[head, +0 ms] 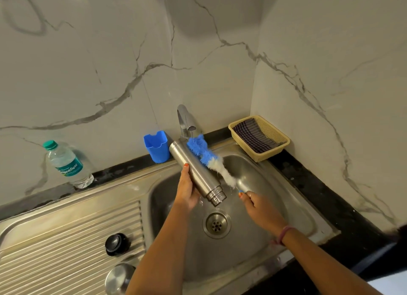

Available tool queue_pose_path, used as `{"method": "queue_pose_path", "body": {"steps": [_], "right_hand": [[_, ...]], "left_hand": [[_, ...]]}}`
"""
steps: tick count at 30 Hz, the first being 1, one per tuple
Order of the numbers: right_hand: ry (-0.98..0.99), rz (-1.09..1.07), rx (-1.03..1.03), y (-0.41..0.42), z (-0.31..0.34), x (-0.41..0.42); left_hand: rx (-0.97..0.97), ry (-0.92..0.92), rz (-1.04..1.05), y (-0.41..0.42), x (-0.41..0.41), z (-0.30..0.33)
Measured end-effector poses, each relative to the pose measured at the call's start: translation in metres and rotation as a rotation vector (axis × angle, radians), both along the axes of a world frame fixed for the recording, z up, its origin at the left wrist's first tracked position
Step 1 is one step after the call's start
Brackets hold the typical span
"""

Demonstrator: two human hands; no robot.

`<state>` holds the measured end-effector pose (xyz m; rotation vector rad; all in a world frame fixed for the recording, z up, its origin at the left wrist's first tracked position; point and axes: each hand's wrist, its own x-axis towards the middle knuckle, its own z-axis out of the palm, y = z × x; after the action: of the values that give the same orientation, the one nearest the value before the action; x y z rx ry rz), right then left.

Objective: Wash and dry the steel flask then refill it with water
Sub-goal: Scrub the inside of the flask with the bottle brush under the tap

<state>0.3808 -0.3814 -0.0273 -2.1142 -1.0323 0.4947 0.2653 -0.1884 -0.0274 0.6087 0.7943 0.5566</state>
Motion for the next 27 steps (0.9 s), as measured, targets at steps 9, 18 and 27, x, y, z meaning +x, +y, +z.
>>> {"method": "queue_pose_path", "body": {"steps": [9, 18, 27], "right_hand": [[-0.119, 0.098, -0.112, -0.061, -0.021, 0.002], [-0.345, 0.027, -0.058, 0.0, -0.002, -0.008], [-0.077, 0.053, 0.007, -0.038, -0.014, -0.017]], "left_hand": [[-0.026, -0.113, 0.127, 0.005, 0.012, 0.005], [-0.004, -0.052, 0.017, -0.007, 0.026, -0.001], [-0.003, -0.087, 0.009, 0.001, 0.016, -0.013]]}}
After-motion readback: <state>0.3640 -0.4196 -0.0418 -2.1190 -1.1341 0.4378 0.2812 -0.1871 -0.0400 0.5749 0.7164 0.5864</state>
